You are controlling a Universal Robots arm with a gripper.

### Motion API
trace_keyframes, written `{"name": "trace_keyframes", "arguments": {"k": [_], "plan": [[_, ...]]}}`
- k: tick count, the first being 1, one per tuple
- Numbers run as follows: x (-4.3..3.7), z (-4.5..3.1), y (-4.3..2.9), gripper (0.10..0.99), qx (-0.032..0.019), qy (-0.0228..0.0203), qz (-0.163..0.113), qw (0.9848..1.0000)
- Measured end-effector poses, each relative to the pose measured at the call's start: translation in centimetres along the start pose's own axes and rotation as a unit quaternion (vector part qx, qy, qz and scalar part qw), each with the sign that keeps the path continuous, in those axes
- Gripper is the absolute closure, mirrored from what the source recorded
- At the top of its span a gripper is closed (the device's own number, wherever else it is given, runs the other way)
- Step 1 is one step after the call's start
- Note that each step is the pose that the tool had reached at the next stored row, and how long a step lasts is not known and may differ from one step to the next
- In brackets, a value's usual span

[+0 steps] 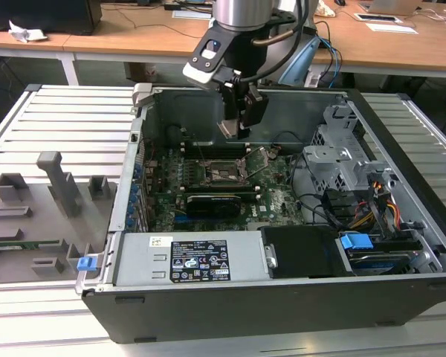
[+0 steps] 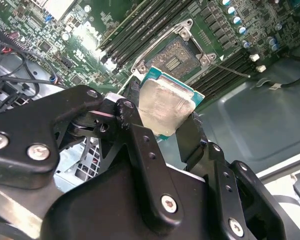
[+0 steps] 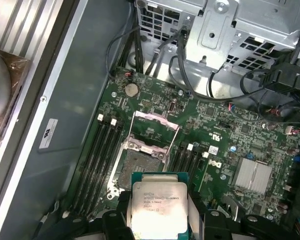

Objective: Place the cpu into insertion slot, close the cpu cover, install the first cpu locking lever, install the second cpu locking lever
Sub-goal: 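Place the cpu into insertion slot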

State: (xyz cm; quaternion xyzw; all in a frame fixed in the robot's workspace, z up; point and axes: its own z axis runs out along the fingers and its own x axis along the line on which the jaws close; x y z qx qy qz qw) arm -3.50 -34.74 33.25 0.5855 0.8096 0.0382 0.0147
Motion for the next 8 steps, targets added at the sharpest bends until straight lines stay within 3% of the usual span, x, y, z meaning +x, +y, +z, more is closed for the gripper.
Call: {"name": "trace_keyframes", "arguments": {"k": [8], "plan": [[-0.01,0.69,-0.05,0.549,0.002,-0.0006,0.018,0.9998]]}}
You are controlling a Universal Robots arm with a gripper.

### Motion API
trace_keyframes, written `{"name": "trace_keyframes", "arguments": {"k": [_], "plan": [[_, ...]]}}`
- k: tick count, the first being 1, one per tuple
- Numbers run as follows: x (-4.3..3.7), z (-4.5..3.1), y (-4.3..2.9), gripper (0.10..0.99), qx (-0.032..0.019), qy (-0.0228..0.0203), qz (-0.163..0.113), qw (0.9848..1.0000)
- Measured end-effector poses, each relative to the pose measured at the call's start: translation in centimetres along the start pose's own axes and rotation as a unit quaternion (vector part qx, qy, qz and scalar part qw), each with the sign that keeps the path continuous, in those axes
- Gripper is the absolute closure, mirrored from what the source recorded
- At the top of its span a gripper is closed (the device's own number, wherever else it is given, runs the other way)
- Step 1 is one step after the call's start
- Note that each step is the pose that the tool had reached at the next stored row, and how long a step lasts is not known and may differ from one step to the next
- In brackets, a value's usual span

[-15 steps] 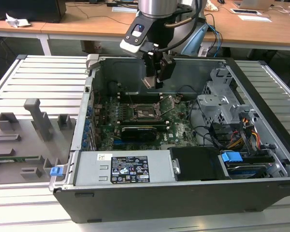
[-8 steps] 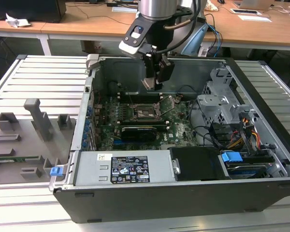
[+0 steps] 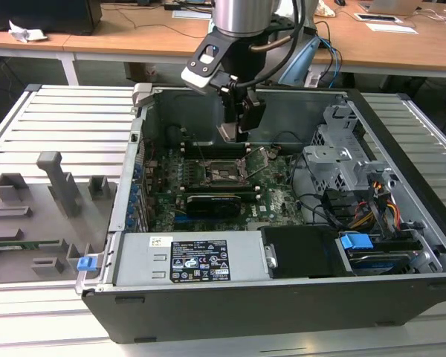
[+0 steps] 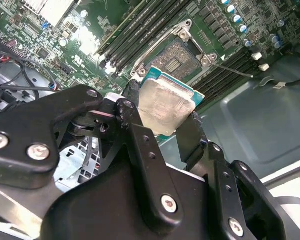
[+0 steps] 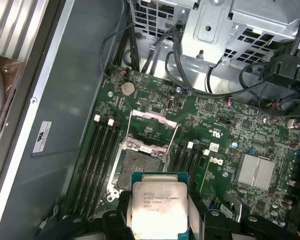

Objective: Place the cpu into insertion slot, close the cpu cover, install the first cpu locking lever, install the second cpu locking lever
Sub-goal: 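Place the cpu into insertion slot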

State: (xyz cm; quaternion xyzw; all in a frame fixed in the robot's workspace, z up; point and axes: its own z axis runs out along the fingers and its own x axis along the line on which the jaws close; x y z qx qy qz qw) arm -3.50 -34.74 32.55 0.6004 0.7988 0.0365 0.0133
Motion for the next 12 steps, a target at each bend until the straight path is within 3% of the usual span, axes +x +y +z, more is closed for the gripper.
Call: {"name": "trace_keyframes", "arguments": {"k": [12], "plan": [[-0.01,0.51,-0.04,0.549,0.0016,-0.0005,0.014,0.9999]]}}
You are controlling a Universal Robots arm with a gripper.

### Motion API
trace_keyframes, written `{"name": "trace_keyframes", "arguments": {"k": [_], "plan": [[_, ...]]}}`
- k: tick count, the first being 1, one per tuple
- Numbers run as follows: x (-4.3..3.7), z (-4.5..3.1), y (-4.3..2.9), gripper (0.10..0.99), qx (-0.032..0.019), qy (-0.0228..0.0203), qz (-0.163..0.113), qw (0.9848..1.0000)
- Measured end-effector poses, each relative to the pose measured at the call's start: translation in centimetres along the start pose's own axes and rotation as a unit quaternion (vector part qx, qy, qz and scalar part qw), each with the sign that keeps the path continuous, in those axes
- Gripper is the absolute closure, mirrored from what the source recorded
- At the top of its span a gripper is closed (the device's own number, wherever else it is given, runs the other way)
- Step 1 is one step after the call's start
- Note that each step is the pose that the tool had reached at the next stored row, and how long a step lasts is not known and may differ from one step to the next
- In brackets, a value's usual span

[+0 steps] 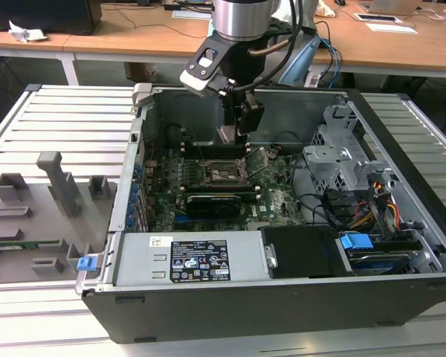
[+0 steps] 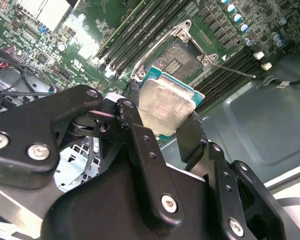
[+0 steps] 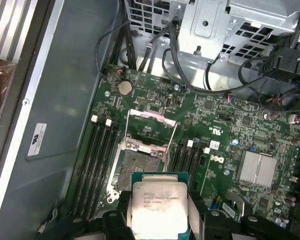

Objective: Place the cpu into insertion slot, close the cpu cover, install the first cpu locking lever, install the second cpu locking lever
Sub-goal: 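Place the cpu into insertion slot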

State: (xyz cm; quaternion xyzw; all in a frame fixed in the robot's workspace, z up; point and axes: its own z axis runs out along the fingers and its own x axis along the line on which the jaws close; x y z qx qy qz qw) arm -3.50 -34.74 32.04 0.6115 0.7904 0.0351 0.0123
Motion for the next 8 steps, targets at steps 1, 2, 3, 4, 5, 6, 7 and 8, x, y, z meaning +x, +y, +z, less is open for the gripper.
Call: {"name": "trace_keyframes", "arguments": {"k": [1,2,3,4,5,6,7,8], "plan": [[0.0,0.03,0.0,0.549,0.0001,-0.0001,0.001,1.0],[0.0,0.07,-0.01,0.549,0.0001,-0.0001,0.002,1.0],[0.0,0.14,-0.01,0.549,0.0002,-0.0002,0.004,1.0],[-0.01,0.23,-0.02,0.549,0.0002,-0.0003,0.007,1.0],[-0.01,0.31,-0.02,0.549,0.0002,-0.0007,0.012,0.9999],[-0.01,0.43,-0.02,0.549,0.0002,-0.0012,0.02,0.9998],[-0.01,0.57,-0.03,0.549,0.0003,-0.0017,0.028,0.9996],[-0.02,0.72,-0.05,0.549,0.0006,-0.0021,0.036,0.9994]]}}
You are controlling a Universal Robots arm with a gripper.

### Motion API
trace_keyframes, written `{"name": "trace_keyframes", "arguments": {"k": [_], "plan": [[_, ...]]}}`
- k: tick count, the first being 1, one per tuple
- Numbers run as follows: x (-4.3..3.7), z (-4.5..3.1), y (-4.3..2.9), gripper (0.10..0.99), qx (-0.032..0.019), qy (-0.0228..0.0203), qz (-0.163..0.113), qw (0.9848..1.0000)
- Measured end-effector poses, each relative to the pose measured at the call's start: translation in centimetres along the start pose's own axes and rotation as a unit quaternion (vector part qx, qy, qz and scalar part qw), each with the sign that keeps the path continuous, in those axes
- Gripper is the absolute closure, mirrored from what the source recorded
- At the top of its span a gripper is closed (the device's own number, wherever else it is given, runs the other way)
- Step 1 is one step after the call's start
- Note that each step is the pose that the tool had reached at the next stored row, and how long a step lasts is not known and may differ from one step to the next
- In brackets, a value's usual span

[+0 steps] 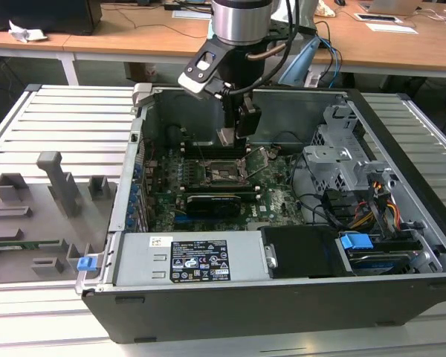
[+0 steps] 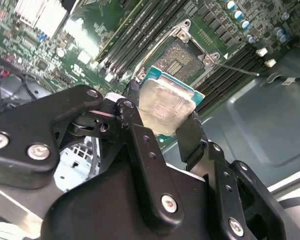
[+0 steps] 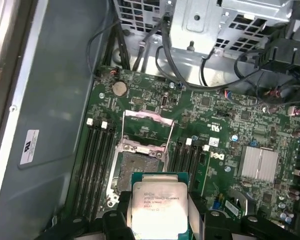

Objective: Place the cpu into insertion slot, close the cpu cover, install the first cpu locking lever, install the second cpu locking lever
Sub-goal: 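Place the cpu into insertion slot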

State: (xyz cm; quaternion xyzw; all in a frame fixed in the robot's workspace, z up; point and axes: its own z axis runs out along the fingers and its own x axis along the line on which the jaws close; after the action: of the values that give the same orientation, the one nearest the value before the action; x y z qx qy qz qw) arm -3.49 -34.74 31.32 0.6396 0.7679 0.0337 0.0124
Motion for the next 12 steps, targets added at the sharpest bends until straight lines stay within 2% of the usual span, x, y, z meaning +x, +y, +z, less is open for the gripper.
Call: {"name": "trace_keyframes", "arguments": {"k": [3,7,9,12], "plan": [[0.01,0.79,-0.05,0.549,0.0004,-0.0012,0.018,0.9998],[0.02,1.66,-0.07,0.549,0.0011,-0.0046,0.021,0.9998],[0.03,1.82,-0.07,0.549,0.0021,-0.0088,0.022,0.9997],[0.04,2.47,-0.14,0.549,0.002,-0.0095,0.023,0.9997]]}}
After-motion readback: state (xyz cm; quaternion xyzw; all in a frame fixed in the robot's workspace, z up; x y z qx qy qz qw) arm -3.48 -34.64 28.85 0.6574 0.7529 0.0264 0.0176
